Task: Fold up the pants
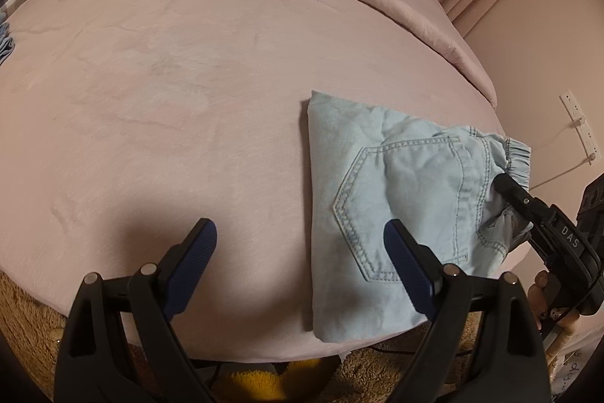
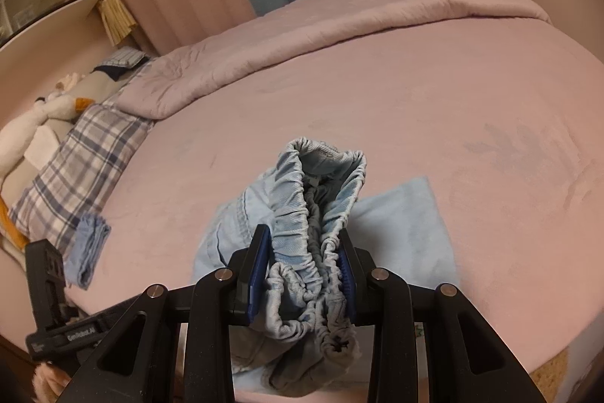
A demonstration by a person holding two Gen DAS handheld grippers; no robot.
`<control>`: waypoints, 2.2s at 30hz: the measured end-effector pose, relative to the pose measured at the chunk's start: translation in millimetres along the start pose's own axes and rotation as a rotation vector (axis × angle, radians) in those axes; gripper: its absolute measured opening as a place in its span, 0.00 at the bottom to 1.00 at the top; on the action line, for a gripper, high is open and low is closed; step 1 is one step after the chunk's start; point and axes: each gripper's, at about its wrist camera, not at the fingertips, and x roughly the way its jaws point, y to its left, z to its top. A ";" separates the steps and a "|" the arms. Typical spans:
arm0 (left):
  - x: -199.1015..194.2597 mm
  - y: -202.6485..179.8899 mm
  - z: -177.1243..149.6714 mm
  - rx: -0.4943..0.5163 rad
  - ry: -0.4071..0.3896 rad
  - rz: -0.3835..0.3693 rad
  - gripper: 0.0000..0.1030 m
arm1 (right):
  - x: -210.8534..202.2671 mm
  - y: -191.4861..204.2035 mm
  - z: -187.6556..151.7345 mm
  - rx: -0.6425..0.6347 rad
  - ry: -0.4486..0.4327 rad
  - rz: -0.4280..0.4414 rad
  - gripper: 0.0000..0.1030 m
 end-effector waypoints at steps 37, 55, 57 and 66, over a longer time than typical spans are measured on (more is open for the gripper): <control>90.7 -22.0 40.9 0.034 0.162 -0.090 0.47 | 26.6 -50.4 -19.6 0.131 0.108 -0.106 0.34; 65.6 -17.6 -10.5 0.046 0.207 -0.159 0.49 | 28.8 -46.3 -17.8 0.142 0.115 -0.118 0.34; 62.0 -16.3 -17.2 0.040 0.210 -0.166 0.49 | 29.0 -45.9 -17.5 0.145 0.118 -0.118 0.34; 56.5 -21.2 -34.9 0.054 0.216 -0.171 0.47 | 17.7 -47.5 -19.1 0.167 0.123 -0.129 0.42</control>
